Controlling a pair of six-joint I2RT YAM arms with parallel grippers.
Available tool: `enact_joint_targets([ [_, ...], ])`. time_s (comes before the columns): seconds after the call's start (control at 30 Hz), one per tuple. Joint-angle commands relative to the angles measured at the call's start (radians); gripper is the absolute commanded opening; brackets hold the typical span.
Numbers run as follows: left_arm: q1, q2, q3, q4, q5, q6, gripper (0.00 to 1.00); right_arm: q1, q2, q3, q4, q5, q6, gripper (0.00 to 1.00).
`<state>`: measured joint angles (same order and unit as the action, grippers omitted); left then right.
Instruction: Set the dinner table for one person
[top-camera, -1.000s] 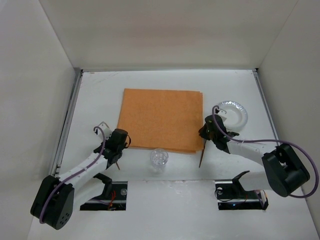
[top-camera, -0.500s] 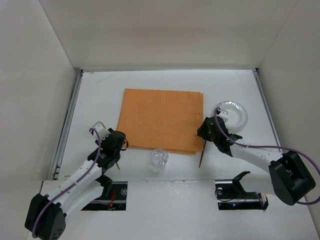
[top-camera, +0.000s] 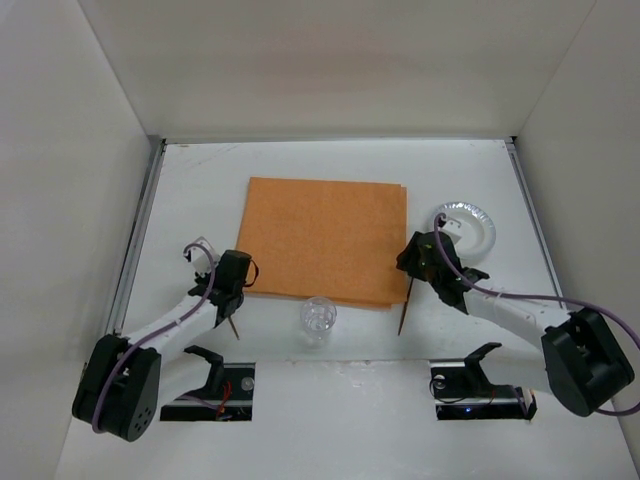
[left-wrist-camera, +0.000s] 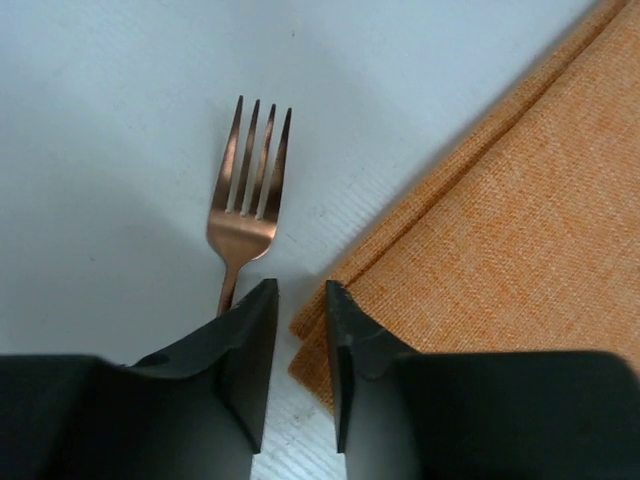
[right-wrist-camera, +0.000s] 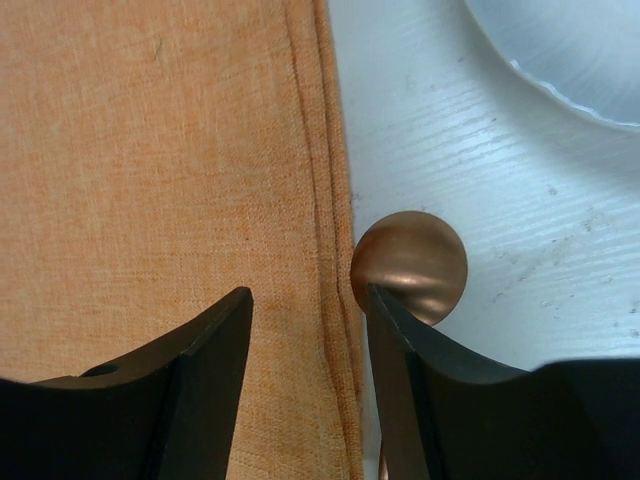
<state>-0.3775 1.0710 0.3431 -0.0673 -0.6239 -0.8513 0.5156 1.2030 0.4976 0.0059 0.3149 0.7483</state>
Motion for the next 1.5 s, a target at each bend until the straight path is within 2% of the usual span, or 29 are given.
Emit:
enact_joint_targets([
  [0.0,-0.007,0.007,0.022,0.06,0.046,0.014,0.19,-0.022,-0.062,-0.001,0.012,0.018,-0.006,0.59],
  [0.03,-0.019,0.007,0.02,0.055,0.05,0.012,0.18,-0.025,-0.072,0.001,0.009,0.019,-0.006,0.62],
  [0.33,-0.125,-0.054,-0.03,-0.034,0.035,-0.104,0.11,-0.047,-0.099,0.028,0.009,0.019,-0.023,0.63],
  [0.47,-0.133,-0.117,-0.018,-0.106,0.027,-0.118,0.1,-0.05,-0.082,0.033,0.023,0.015,-0.015,0.65],
  [0.53,-0.131,-0.141,-0.012,-0.121,0.016,-0.104,0.15,-0.047,-0.072,0.036,0.023,0.012,-0.017,0.67],
  [0.63,-0.102,-0.19,0.022,-0.15,-0.025,-0.059,0.31,-0.047,-0.089,0.024,0.031,0.015,-0.004,0.68],
  [0.77,-0.106,-0.258,0.077,-0.134,-0.097,0.02,0.43,-0.044,-0.141,0.009,0.035,0.021,0.002,0.59],
  [0.87,-0.114,-0.278,0.122,-0.08,-0.138,0.084,0.47,-0.041,-0.204,-0.004,0.043,0.019,0.017,0.39],
  [0.9,-0.117,-0.281,0.129,-0.027,-0.143,0.115,0.47,-0.041,-0.226,-0.007,0.049,0.023,0.013,0.3],
  [0.97,-0.114,-0.278,0.123,0.099,-0.131,0.155,0.48,-0.041,-0.273,-0.024,0.068,0.023,0.013,0.2],
  [1.07,-0.117,-0.235,0.102,0.28,-0.088,0.169,0.48,-0.077,-0.322,-0.037,0.06,0.035,0.04,0.19],
  [1.1,-0.12,-0.206,0.096,0.338,-0.065,0.17,0.48,-0.113,-0.332,-0.037,0.042,0.044,0.051,0.23],
  [1.2,-0.123,-0.1,0.091,0.469,-0.008,0.163,0.47,-0.218,-0.344,-0.045,0.003,0.064,0.088,0.46],
  [1.33,-0.126,-0.007,0.057,0.599,0.03,0.149,0.47,-0.364,-0.313,-0.053,0.0,0.062,0.095,0.67],
  [1.4,-0.131,0.021,0.025,0.655,0.033,0.133,0.47,-0.444,-0.266,-0.056,0.006,0.064,0.098,0.73],
  [1.47,-0.134,0.04,-0.001,0.69,0.035,0.127,0.47,-0.513,-0.211,-0.056,0.011,0.066,0.102,0.74],
])
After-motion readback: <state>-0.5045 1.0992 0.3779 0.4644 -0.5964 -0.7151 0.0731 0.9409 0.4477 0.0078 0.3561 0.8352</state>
